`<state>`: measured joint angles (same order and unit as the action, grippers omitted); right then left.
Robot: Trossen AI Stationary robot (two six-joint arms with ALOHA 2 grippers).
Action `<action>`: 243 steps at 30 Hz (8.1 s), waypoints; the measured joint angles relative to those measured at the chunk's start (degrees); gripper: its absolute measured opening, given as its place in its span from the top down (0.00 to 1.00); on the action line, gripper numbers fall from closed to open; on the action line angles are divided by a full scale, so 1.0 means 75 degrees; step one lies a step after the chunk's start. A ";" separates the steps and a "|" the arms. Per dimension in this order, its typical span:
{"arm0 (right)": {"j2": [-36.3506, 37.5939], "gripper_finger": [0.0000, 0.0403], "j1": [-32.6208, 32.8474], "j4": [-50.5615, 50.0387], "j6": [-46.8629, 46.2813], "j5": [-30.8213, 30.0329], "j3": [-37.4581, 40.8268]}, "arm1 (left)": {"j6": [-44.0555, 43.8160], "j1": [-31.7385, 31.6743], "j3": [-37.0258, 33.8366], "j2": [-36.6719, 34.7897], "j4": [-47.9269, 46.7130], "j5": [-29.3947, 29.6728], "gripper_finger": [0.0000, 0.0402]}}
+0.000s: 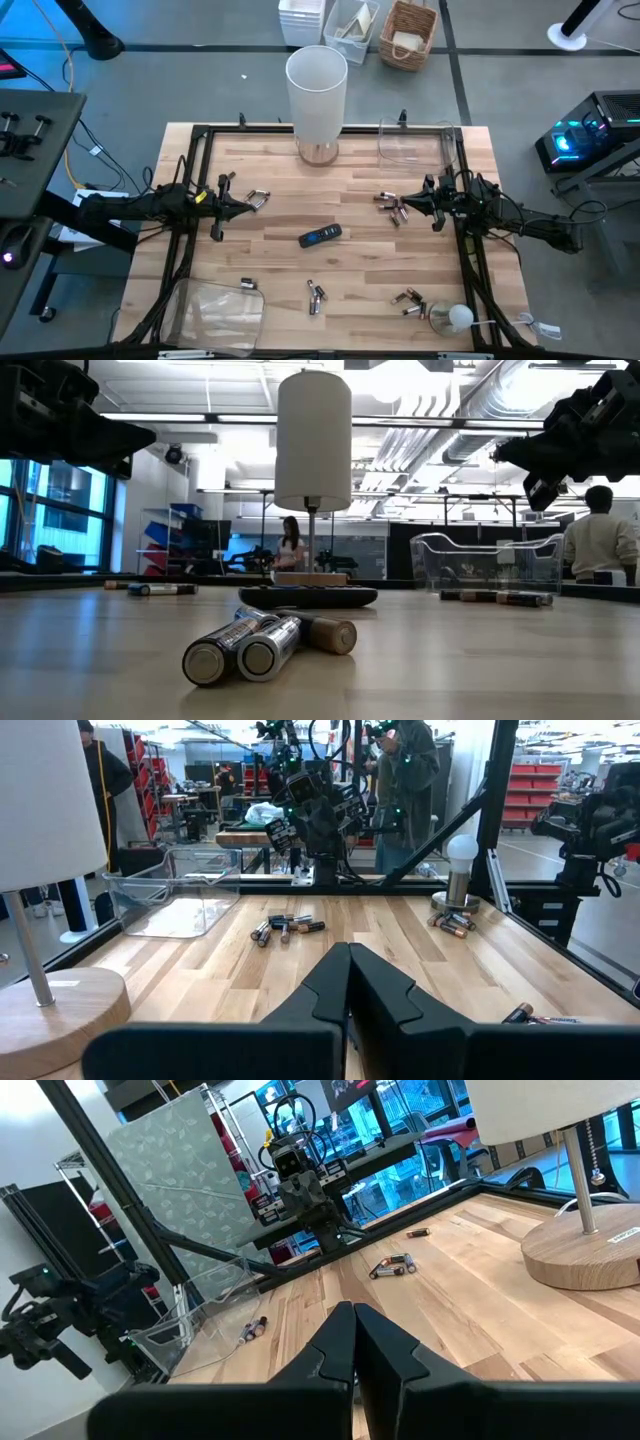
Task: Sort batteries
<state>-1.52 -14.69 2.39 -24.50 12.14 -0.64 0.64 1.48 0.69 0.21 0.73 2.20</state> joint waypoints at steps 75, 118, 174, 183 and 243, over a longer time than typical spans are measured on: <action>-1.1505 0.69 0.1608 -0.6143 -0.3920 -0.2267 -0.5804 | 0.0000 0.0003 0.0000 0.0006 -0.0003 -0.0002 1.00; -0.9476 0.67 -0.3854 -0.5944 -0.0784 -0.4074 -0.7332 | 0.0000 0.0003 -0.0002 0.0017 -0.0006 -0.0003 1.00; -1.3721 0.58 0.7418 -0.5073 -0.0322 -0.1450 -0.7796 | 0.0000 0.0000 0.0000 0.0017 -0.0006 -0.0003 1.00; -1.3506 0.92 0.7096 -0.5538 -0.0508 -0.1173 -0.7770 | 0.0000 0.0001 0.0000 0.0020 -0.0004 -0.0001 1.00; -1.2131 0.58 0.4939 -0.3607 -0.3377 -0.1377 -0.8391 | -0.0001 0.0000 -0.0001 0.0020 -0.0003 0.0000 1.00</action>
<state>-92.51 22.35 -24.66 -49.83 1.81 -63.58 0.64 1.48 0.68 0.36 0.71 2.20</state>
